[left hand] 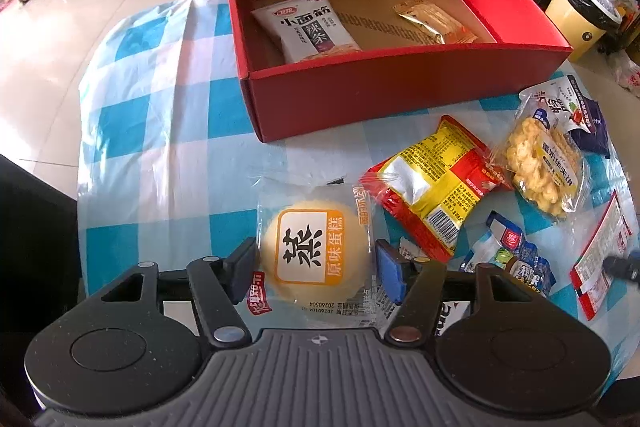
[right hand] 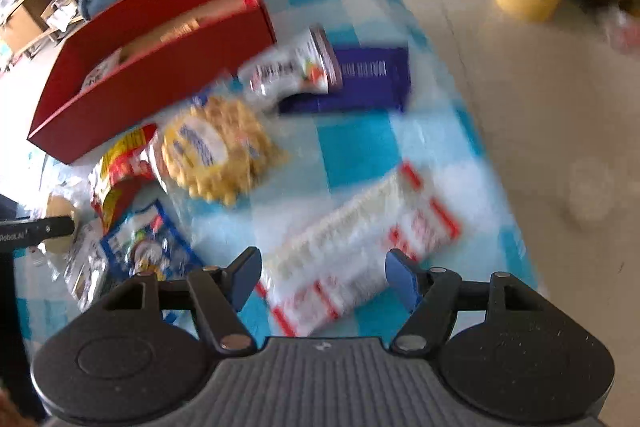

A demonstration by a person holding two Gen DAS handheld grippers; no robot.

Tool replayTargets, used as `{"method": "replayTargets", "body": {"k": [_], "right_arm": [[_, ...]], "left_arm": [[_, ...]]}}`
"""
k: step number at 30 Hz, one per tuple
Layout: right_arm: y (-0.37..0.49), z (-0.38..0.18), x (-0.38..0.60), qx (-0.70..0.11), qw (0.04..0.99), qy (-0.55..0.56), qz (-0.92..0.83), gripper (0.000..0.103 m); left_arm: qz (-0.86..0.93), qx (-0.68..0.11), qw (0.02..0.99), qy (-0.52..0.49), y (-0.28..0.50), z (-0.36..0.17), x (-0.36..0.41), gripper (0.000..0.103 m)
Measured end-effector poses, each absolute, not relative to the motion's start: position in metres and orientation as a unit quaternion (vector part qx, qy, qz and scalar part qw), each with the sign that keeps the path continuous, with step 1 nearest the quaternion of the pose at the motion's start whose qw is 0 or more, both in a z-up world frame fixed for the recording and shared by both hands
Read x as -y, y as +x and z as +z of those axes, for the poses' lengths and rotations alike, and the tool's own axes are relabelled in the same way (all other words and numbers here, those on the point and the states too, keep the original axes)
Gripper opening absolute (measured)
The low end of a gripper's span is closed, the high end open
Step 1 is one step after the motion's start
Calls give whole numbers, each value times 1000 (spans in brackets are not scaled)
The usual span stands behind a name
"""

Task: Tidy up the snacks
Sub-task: 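Grasp the round wrapped cake with the left gripper, then grasp the white-red spicy strip packet with the right gripper while the left gripper holds the cake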

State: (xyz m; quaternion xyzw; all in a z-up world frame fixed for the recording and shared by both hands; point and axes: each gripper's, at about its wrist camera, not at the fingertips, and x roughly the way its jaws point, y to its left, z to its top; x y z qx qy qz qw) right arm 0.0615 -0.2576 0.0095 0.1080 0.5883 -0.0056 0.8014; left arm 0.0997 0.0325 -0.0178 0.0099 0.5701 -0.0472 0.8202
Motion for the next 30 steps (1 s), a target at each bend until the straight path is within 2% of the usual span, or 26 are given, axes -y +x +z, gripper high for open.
{"method": "replayTargets", "body": {"k": [6, 9, 12, 15, 21, 22, 25, 27, 30], "right_arm": [[79, 3, 254, -573, 804, 158, -25, 67], [93, 1, 237, -562, 820, 103, -30, 69], [97, -4, 214, -558, 830, 2, -17, 68], [89, -6, 202, -553, 830, -69, 0, 56], [90, 3, 226, -571, 816, -80, 38, 17], [86, 5, 230, -583, 806, -83, 57, 7], [78, 6, 242, -594, 798, -89, 51, 8], [80, 8, 256, -591, 805, -25, 37, 8], [84, 11, 267, -577, 813, 72, 24, 15]], "left_arm": [[-45, -571, 820, 13, 100, -19, -29, 69], [-45, -573, 818, 15, 99, -22, -29, 69], [-46, -576, 816, 16, 98, -24, -30, 70], [-49, -575, 816, 16, 98, -23, -30, 71], [-52, -577, 815, 9, 98, -22, -32, 72], [-54, -577, 815, 7, 97, -22, -33, 72], [-54, -578, 814, 9, 97, -22, -32, 72], [-52, -578, 814, 9, 97, -22, -31, 72], [-48, -578, 815, 6, 97, -21, -31, 74]]}}
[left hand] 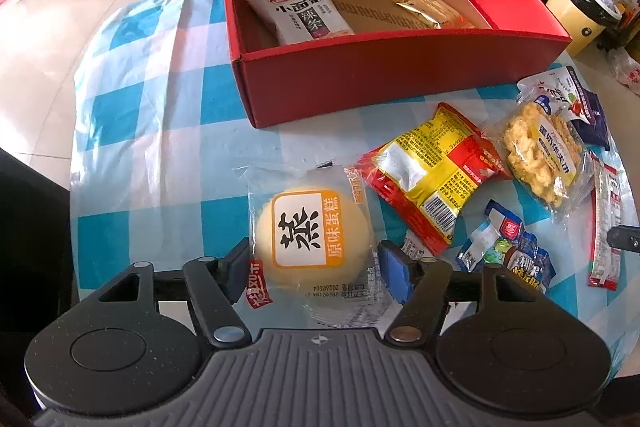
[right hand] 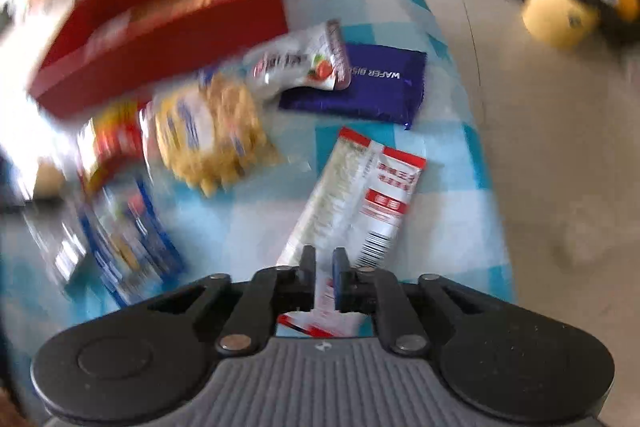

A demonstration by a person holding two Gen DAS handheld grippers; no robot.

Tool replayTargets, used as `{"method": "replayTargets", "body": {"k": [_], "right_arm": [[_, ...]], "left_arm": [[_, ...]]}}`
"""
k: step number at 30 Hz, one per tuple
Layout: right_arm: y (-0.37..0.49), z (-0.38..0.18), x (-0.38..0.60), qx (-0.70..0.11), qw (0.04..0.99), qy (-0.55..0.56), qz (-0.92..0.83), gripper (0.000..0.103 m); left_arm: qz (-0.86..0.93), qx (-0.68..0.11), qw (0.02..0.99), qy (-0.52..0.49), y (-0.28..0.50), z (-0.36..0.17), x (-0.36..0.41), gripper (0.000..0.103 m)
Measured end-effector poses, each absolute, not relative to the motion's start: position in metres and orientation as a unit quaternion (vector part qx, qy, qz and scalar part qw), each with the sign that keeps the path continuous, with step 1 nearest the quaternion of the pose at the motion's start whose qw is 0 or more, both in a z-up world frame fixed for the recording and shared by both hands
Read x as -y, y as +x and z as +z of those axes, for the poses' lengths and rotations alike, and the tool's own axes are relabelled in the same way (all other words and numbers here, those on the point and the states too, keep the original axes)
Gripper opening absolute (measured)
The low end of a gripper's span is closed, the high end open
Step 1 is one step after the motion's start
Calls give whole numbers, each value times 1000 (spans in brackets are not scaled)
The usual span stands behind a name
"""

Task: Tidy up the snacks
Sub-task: 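Grasp the white-red spicy strip packet with the right gripper while the left gripper holds the cake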

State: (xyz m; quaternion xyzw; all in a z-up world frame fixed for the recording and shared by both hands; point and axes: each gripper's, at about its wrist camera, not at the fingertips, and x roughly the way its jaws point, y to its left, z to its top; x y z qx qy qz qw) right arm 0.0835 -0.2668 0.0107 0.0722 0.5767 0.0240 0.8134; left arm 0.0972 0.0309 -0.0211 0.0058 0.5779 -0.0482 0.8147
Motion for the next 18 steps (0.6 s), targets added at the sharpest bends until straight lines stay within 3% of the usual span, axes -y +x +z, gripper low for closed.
{"method": "replayTargets", "body": {"k": [2, 4, 7, 10, 13, 18], "right_arm": [[86, 8, 259, -571, 816, 85, 10, 28], [88, 4, 244, -556, 829, 57, 2, 32], [86, 3, 238, -543, 839, 48, -15, 45], [82, 12, 247, -526, 848, 59, -34, 47], [74, 25, 258, -498, 864, 65, -33, 57], [82, 7, 267, -529, 843, 62, -69, 59]], "left_arm": [[-47, -577, 815, 6, 96, -21, -30, 74], [-46, -578, 815, 6, 94, -20, -30, 75], [-49, -577, 815, 6, 91, -19, -30, 76], [-50, -578, 815, -1, 90, -19, -33, 76], [-50, -580, 813, -6, 92, -19, -35, 76], [-53, -580, 813, 2, 92, -19, -29, 78]]}}
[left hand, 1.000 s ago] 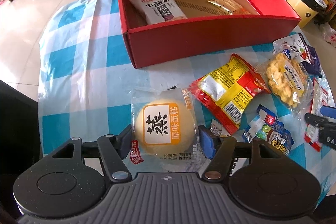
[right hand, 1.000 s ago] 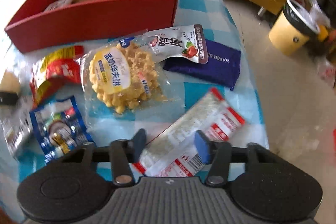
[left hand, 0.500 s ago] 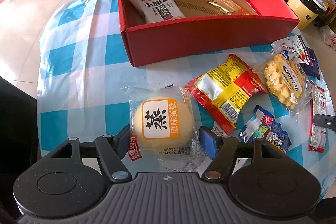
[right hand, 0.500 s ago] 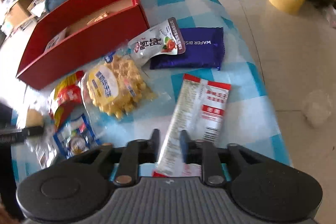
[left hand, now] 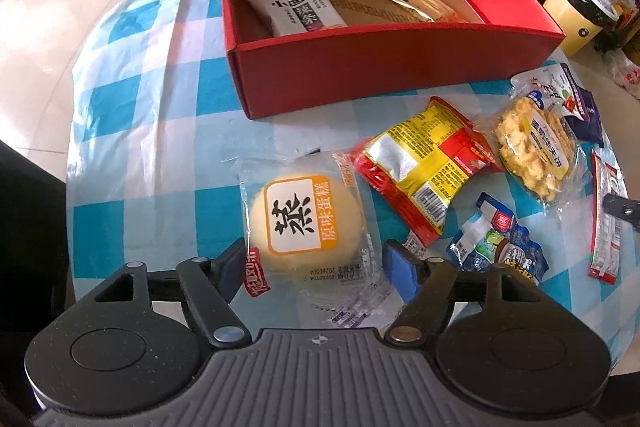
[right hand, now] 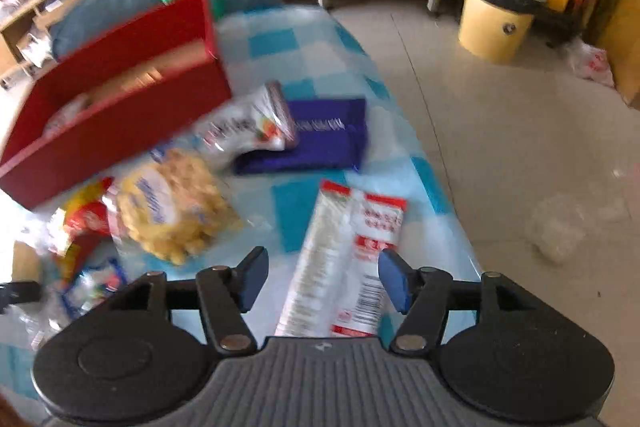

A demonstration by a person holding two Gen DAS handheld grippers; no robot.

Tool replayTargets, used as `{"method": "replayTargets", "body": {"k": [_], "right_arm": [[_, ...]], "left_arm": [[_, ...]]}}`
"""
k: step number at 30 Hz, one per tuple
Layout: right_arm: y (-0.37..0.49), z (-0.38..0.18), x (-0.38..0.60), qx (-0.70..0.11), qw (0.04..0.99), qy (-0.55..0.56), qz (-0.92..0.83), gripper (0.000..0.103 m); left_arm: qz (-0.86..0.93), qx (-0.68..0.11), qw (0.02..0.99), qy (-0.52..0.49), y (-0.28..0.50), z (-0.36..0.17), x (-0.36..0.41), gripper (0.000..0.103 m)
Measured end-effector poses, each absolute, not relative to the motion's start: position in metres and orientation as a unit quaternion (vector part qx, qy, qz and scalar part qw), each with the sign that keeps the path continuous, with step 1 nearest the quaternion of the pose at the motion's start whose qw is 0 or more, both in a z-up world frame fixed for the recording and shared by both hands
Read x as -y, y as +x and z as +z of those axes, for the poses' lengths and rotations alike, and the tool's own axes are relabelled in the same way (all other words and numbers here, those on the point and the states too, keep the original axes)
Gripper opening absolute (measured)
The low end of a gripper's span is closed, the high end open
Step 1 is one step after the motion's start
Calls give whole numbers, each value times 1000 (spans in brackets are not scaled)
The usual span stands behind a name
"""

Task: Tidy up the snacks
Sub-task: 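Grasp the white-red spicy strip packet with the right gripper while the left gripper holds the cake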

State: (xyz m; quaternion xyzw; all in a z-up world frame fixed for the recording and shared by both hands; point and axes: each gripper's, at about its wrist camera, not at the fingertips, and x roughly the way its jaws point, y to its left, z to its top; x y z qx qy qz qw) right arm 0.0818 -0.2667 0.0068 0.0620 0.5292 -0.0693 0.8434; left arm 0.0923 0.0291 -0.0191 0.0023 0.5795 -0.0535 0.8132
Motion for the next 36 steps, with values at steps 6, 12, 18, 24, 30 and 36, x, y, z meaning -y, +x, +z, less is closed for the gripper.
{"method": "replayTargets", "body": {"k": [6, 12, 18, 24, 30, 36], "right_arm": [[84, -9, 262, -551, 828, 68, -82, 80], [90, -19, 255, -559, 824, 63, -63, 94], [83, -8, 246, -545, 838, 27, -16, 53], [79, 4, 235, -540, 841, 14, 23, 46], [82, 12, 226, -532, 845, 17, 49, 46], [82, 18, 229, -534, 841, 47, 67, 28]], "left_arm": [[-55, -582, 812, 3, 91, -22, -28, 83], [-44, -585, 810, -5, 90, -23, -32, 87], [-40, -590, 806, -26, 86, -20, -34, 89], [-50, -565, 823, -28, 85, 0, -36, 89], [-29, -568, 822, -30, 102, -2, -41, 90], [-27, -586, 810, -1, 107, -23, -30, 88]]}}
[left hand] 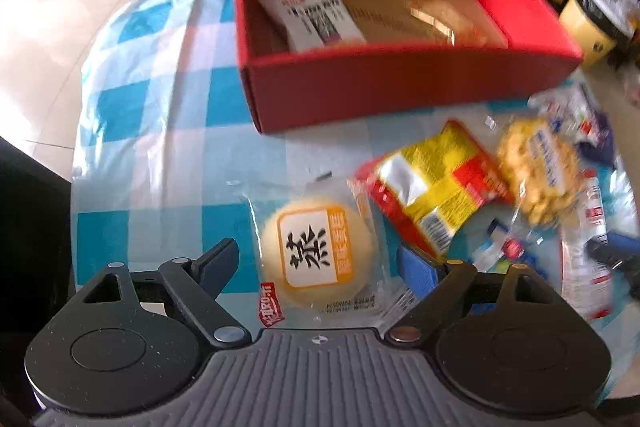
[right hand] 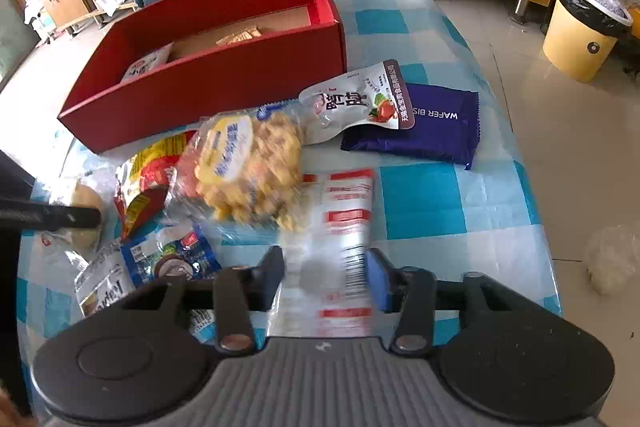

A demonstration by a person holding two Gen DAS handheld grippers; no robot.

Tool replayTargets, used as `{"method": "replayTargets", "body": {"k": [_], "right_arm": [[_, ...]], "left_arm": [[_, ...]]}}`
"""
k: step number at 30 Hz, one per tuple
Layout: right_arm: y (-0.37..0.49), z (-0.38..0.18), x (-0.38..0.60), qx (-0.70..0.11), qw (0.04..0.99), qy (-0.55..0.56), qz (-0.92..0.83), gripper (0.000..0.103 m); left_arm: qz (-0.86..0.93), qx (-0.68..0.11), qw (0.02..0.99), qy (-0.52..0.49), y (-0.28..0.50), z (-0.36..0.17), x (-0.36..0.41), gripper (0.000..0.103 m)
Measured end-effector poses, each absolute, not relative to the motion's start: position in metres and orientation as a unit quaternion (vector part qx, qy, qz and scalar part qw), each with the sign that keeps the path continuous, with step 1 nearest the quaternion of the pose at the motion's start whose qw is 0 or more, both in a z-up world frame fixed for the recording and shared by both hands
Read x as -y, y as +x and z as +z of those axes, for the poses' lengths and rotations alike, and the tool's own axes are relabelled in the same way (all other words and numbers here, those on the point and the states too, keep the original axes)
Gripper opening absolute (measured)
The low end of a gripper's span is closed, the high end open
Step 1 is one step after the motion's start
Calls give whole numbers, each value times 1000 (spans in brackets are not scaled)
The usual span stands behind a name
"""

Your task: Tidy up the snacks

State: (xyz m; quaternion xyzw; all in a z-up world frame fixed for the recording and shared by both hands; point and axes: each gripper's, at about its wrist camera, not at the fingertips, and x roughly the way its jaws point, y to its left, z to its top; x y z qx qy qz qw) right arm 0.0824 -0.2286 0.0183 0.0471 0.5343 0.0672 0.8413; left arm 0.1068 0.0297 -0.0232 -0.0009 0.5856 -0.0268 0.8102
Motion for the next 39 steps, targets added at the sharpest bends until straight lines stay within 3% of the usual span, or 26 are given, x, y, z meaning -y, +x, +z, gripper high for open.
{"method": "replayTargets", "body": {"k": [4, 7, 11, 15, 17, 19, 21, 23, 25, 31, 35, 39], "right_arm": [[86, 13, 231, -549, 833, 42, 58, 23], [88, 11, 244, -556, 826, 80, 44, 24], [88, 10, 252, -550, 829, 100, 14, 38], [90, 8, 242, -553, 826, 103, 22, 40], [93, 5, 236, -561, 821, 100, 17, 53], [97, 0, 229, -572, 816, 88, 15, 55], [98, -2, 226, -570, 817, 84, 19, 64], [99, -4, 223, -568, 817, 92, 24, 80], [98, -5, 217, -568, 818, 87, 27, 85], [97, -9, 199, -564, 824, 49, 38, 81], [90, -6, 203, -556, 830, 21, 29, 51], [86, -2, 215, -558, 829, 24, 24, 46]], "left_arm": [[-9, -596, 803, -1, 109, -36, -32, 83], [-5, -593, 805, 1, 107, -32, -31, 67], [-3, -594, 805, -12, 105, -29, -33, 66], [-9, -596, 803, -21, 102, -27, -35, 65], [-13, -598, 801, -20, 102, -28, -34, 65], [-12, -596, 803, -15, 101, -29, -32, 66], [-16, -597, 802, -11, 101, -29, -31, 66], [-16, -597, 802, -10, 100, -30, -30, 66], [-18, -596, 803, -4, 100, -31, -28, 67], [-19, -596, 803, 0, 99, -33, -26, 68], [-22, -597, 802, 6, 97, -33, -26, 68], [-28, -599, 800, 5, 93, -31, -27, 66]]}}
